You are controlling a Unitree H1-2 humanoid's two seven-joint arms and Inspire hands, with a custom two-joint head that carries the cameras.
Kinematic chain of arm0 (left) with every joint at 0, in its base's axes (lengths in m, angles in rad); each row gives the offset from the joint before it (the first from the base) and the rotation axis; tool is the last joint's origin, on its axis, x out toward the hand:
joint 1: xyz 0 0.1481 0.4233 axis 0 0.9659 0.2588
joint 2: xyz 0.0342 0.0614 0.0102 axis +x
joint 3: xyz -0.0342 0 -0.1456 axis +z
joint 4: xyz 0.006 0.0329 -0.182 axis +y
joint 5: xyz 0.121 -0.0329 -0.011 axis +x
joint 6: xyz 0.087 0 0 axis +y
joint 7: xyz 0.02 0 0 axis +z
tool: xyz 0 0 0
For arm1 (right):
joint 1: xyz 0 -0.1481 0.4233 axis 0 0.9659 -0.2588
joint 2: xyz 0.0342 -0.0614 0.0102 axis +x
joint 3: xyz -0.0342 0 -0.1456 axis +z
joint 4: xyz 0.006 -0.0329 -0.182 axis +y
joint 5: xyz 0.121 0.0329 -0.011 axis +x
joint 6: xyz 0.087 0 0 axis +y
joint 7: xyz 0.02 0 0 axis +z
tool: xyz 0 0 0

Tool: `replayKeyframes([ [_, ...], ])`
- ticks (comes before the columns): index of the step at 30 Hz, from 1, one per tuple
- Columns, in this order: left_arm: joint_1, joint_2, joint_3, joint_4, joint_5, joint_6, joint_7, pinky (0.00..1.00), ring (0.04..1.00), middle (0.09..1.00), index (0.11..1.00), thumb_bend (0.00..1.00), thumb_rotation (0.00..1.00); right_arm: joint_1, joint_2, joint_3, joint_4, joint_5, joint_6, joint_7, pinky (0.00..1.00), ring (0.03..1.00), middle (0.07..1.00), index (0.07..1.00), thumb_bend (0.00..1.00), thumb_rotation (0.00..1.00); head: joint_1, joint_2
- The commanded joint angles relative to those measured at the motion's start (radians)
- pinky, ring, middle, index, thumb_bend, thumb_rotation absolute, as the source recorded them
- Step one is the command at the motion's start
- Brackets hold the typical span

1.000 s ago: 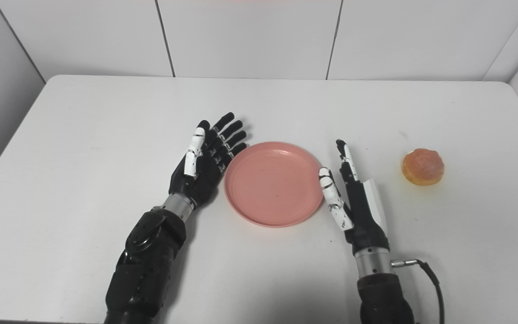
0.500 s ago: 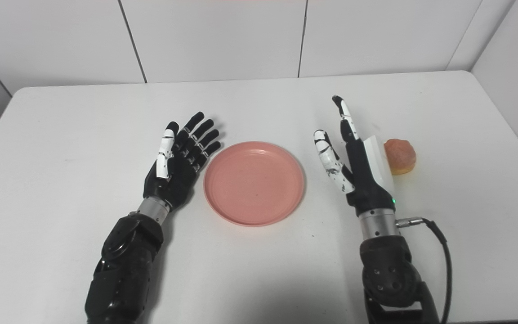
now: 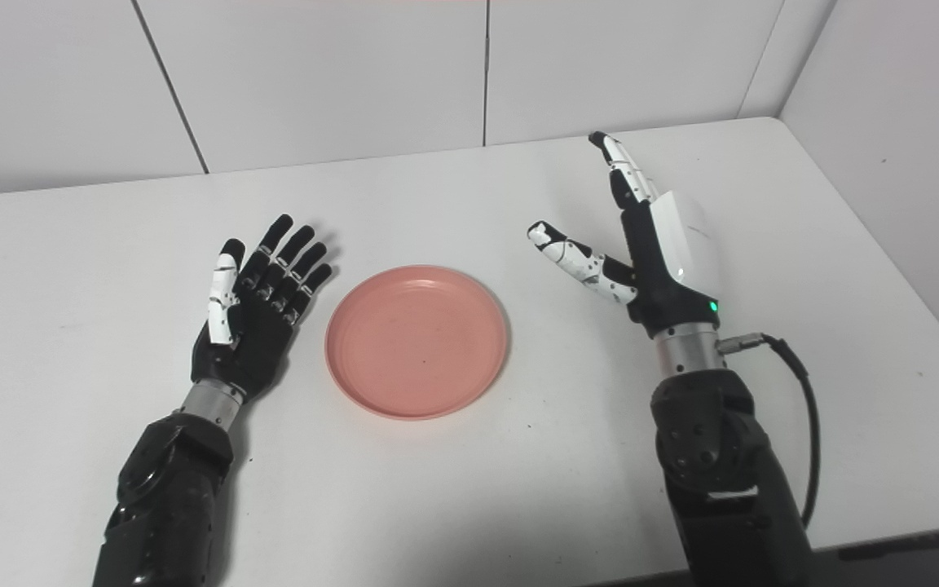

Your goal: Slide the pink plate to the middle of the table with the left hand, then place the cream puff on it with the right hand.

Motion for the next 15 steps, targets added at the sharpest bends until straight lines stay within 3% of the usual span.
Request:
replayKeyframes([
  [1,0.052,0.021,0.012,0.072,0.013,0.035,0.023,0.94,0.937,0.935,0.929,0.41,1.00,-0.044,-0.033,-0.025,-0.007,-0.022,0.007,-0.023,0.74,0.851,0.903,0.908,0.77,0.74,-0.008,-0.002],
  [6,0.042,0.032,0.019,0.097,0.006,0.030,0.015,0.94,0.929,0.932,0.924,0.41,1.00,-0.061,-0.066,-0.046,0.015,-0.053,0.033,-0.010,0.70,0.827,0.897,0.915,0.83,0.65,-0.042,-0.006],
  [15,0.023,0.046,0.034,0.133,-0.026,0.041,-0.003,0.96,0.928,0.935,0.925,0.40,1.00,-0.062,-0.136,-0.075,0.036,-0.062,0.111,0.055,0.69,0.843,0.921,0.941,0.93,0.62,-0.082,-0.003],
])
